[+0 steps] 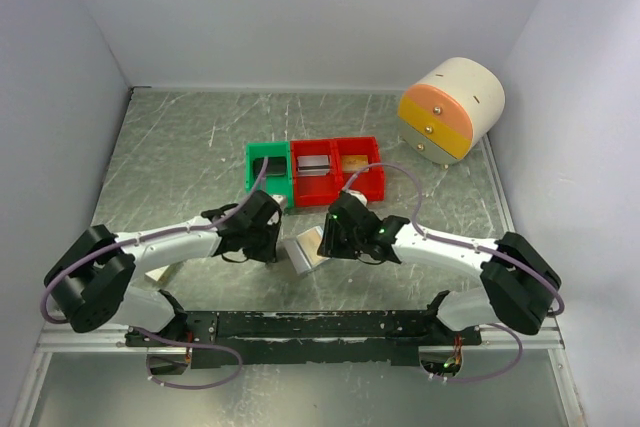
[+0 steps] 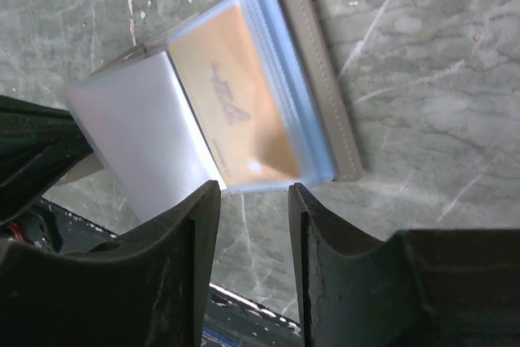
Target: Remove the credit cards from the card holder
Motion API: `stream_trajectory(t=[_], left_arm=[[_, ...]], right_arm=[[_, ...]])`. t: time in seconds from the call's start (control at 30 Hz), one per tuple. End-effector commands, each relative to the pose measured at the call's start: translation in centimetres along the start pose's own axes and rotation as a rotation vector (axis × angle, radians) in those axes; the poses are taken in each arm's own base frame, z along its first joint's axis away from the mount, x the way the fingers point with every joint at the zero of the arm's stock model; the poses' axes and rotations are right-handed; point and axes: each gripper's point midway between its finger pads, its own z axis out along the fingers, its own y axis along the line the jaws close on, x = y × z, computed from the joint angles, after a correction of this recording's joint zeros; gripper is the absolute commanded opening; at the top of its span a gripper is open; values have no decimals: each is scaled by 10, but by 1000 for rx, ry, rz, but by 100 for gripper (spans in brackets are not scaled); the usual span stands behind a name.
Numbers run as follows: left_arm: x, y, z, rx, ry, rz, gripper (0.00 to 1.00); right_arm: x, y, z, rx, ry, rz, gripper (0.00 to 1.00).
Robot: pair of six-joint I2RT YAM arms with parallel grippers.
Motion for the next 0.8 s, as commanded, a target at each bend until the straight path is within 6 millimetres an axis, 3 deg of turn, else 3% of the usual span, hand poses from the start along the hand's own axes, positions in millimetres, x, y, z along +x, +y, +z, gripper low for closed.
stream_trajectory(t=[0.0, 0.33, 0.57, 0.77], left_arm=[[-18, -27, -1, 114, -24, 74, 7], [-7, -40, 8, 61, 57, 214, 7], [-6, -45, 6, 13, 79, 315, 7], [-12, -46, -4, 21, 40, 315, 7]], right_arm=[[-4, 4, -7, -51, -38, 36, 39], [-6, -21, -3, 20, -46, 65, 39], [-13, -31, -13, 35, -80, 86, 41], [-21, -26, -15, -66, -77, 80, 42]])
